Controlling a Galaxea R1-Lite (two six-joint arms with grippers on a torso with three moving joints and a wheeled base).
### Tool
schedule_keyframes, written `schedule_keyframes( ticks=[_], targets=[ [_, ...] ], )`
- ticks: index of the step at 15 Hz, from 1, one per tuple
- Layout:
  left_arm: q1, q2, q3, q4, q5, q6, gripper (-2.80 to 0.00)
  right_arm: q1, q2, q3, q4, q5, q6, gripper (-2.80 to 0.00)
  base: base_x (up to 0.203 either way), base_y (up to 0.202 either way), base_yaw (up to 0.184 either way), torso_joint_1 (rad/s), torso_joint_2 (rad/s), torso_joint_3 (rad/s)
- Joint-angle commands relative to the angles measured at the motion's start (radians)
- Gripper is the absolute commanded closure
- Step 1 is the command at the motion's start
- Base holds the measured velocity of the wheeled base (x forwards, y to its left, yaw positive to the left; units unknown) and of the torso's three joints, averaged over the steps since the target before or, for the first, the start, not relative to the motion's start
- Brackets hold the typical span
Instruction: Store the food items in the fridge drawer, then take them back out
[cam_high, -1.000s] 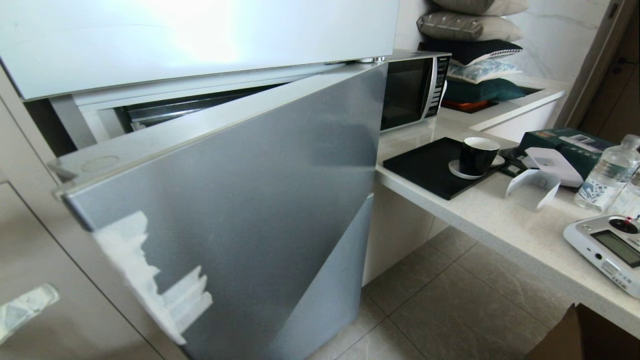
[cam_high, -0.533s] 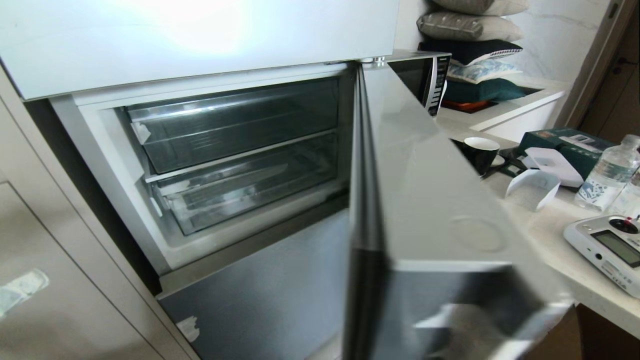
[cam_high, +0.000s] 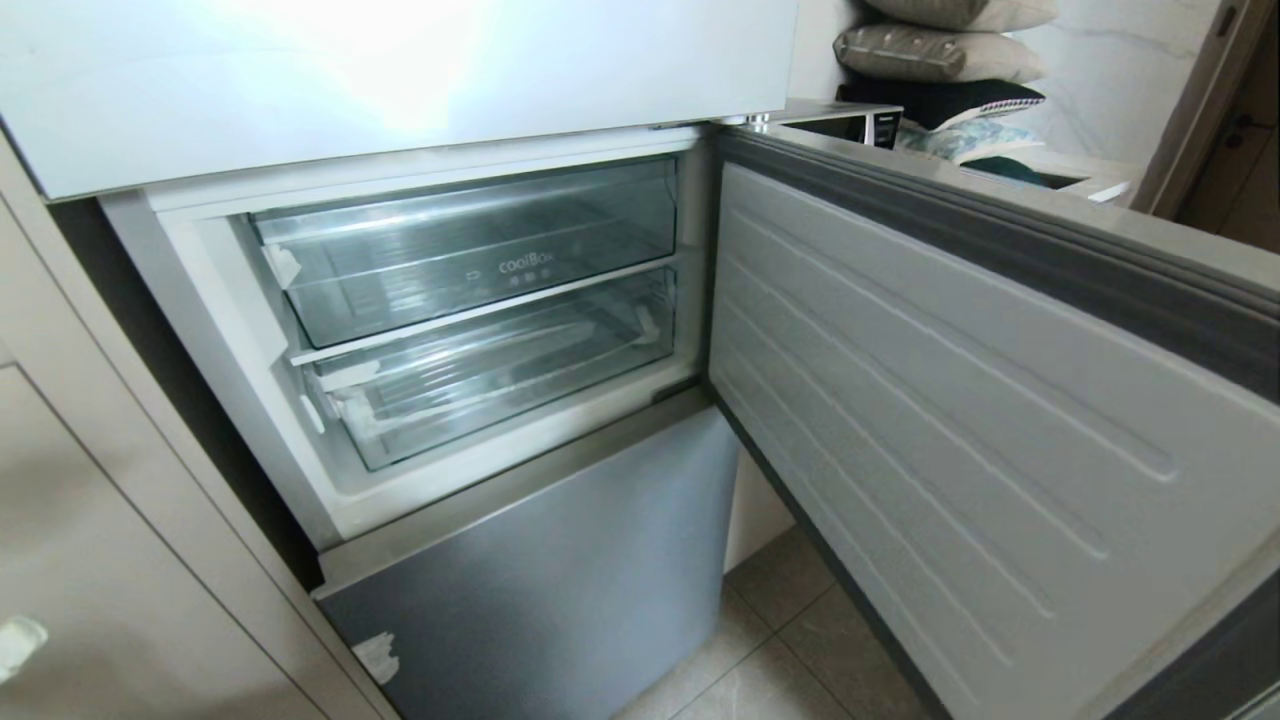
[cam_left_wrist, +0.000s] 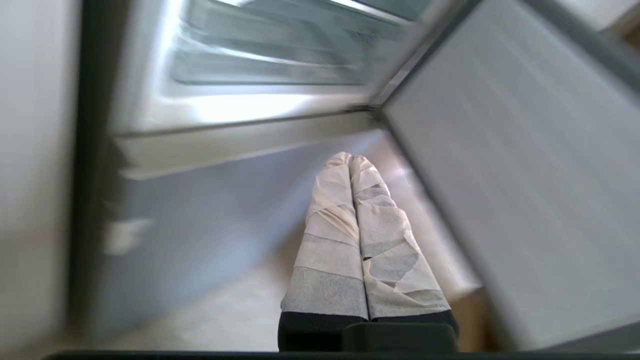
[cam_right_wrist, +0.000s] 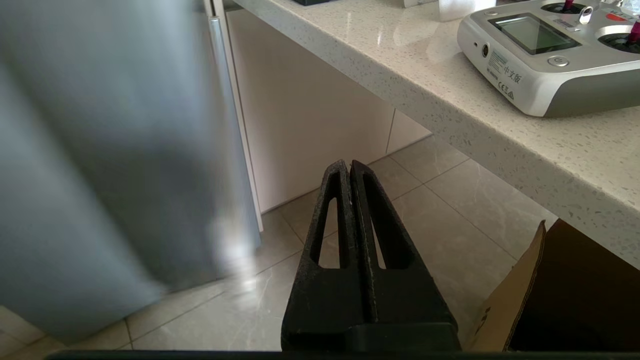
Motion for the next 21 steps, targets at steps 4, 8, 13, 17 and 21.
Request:
schedule_keyframes(
  ticks=[4, 8, 13, 17, 21],
  targets=[
    [0.001, -0.165, 0.030, 0.187, 0.030, 0.170, 0.00, 0.000, 0.000, 0.000, 0.000, 0.000, 0.000, 0.00, 0.000, 0.000, 0.000, 0.000, 0.00, 0.000],
    [0.000, -0.167, 0.041, 0.184, 0.140, 0.411, 0.00, 0.000, 0.000, 0.000, 0.000, 0.000, 0.000, 0.00, 0.000, 0.000, 0.000, 0.000, 0.00, 0.000],
    [-0.004, -0.166, 0.060, 0.177, 0.174, 0.563, 0.00, 0.000, 0.000, 0.000, 0.000, 0.000, 0.000, 0.00, 0.000, 0.000, 0.000, 0.000, 0.00, 0.000],
    [-0.003, -0.166, 0.163, 0.178, 0.063, 0.620, 0.00, 0.000, 0.000, 0.000, 0.000, 0.000, 0.000, 0.00, 0.000, 0.000, 0.000, 0.000, 0.00, 0.000],
    [-0.002, -0.167, 0.246, 0.172, -0.047, 0.643, 0.00, 0.000, 0.000, 0.000, 0.000, 0.000, 0.000, 0.00, 0.000, 0.000, 0.000, 0.000, 0.00, 0.000]
  ],
)
